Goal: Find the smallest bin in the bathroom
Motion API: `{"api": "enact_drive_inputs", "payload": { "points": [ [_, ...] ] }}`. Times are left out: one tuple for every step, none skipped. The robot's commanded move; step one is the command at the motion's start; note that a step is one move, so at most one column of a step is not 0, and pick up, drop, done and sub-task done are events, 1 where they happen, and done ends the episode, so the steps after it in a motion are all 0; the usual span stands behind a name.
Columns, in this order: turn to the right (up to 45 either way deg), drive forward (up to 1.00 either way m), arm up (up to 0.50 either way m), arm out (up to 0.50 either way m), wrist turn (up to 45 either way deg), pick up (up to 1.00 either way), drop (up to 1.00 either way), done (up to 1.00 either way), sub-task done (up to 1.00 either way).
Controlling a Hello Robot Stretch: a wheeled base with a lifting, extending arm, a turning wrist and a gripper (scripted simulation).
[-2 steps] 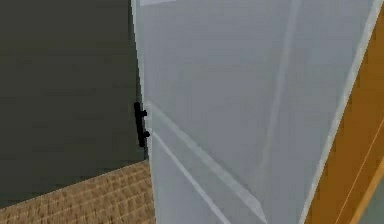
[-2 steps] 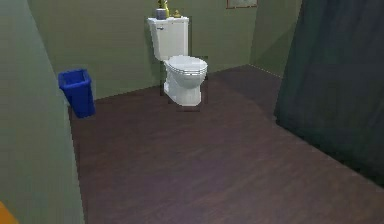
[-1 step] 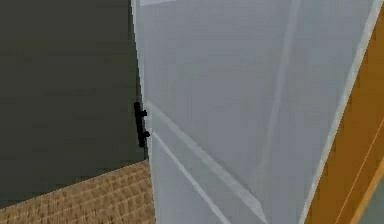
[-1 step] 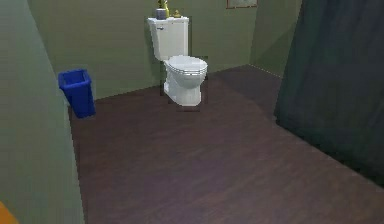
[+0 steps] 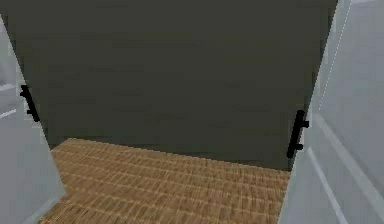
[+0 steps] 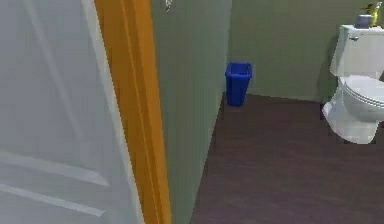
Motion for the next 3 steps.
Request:
{"api": "enact_drive_inputs", "payload": {
  "points": [
    [-45.0, 0.00, 0.00, 0.00, 0.0, 0.00, 0.00, 0.00, 0.00],
    [-36.0, 0.00, 0.00, 0.00, 0.0, 0.00, 0.00, 0.00, 0.00],
    [0.0, 0.15, 0.00, 0.00, 0.0, 0.00, 0.00, 0.00, 0.00]
  ]
}}
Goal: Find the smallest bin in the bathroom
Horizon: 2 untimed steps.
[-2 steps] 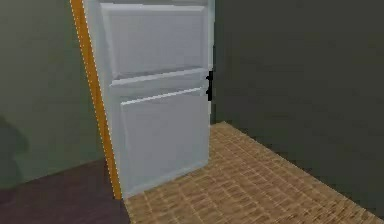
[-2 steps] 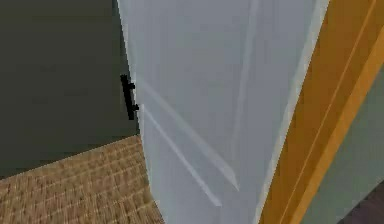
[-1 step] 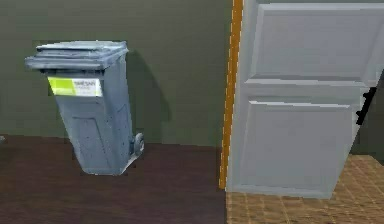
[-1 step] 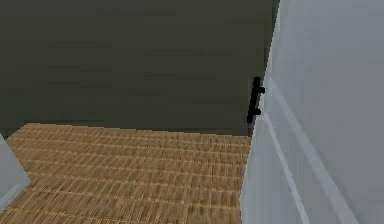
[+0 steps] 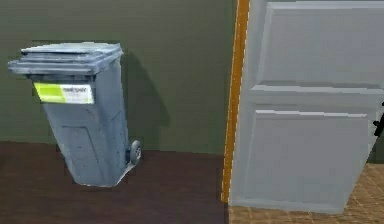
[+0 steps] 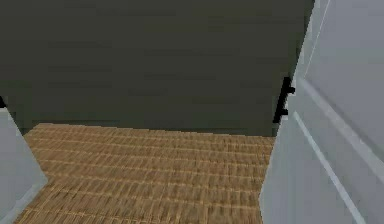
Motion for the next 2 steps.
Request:
{"api": "enact_drive_inputs", "payload": {
  "points": [
    [-45.0, 0.00, 0.00, 0.00, 0.0, 0.00, 0.00, 0.00, 0.00],
    [-12.0, 0.00, 0.00, 0.00, 0.0, 0.00, 0.00, 0.00, 0.00]
  ]
}}
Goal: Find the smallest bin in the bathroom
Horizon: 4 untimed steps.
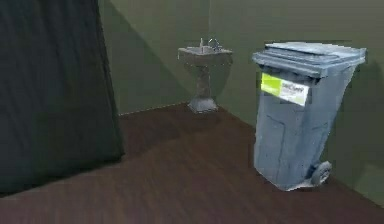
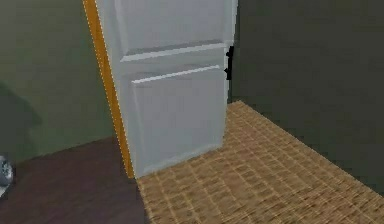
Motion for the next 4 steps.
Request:
{"api": "enact_drive_inputs", "payload": {
  "points": [
    [0.0, 0.05, 0.00, 0.00, 0.0, 0.00, 0.00, 0.00, 0.00],
    [-45.0, 0.00, 0.00, 0.00, 0.0, 0.00, 0.00, 0.00, 0.00],
    [-21.0, 0.00, 0.00, 0.00, 0.0, 0.00, 0.00, 0.00, 0.00],
    [0.0, 0.45, 0.00, 0.00, 0.0, 0.00, 0.00, 0.00, 0.00]
  ]
}}
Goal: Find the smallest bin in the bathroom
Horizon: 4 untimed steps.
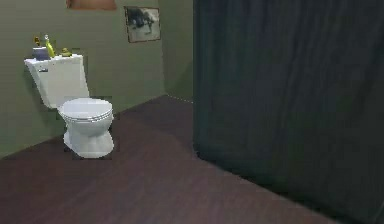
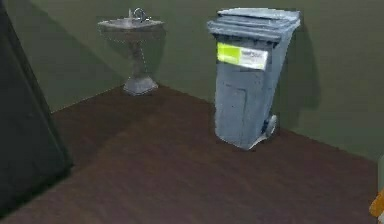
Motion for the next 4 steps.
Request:
{"api": "enact_drive_inputs", "payload": {
  "points": [
    [-45.0, 0.00, 0.00, 0.00, 0.0, 0.00, 0.00, 0.00, 0.00],
    [-6.0, 0.00, 0.00, 0.00, 0.0, 0.00, 0.00, 0.00, 0.00],
    [0.0, 1.00, 0.00, 0.00, 0.0, 0.00, 0.00, 0.00, 0.00],
    [-6.0, 0.00, 0.00, 0.00, 0.0, 0.00, 0.00, 0.00, 0.00]
  ]
}}
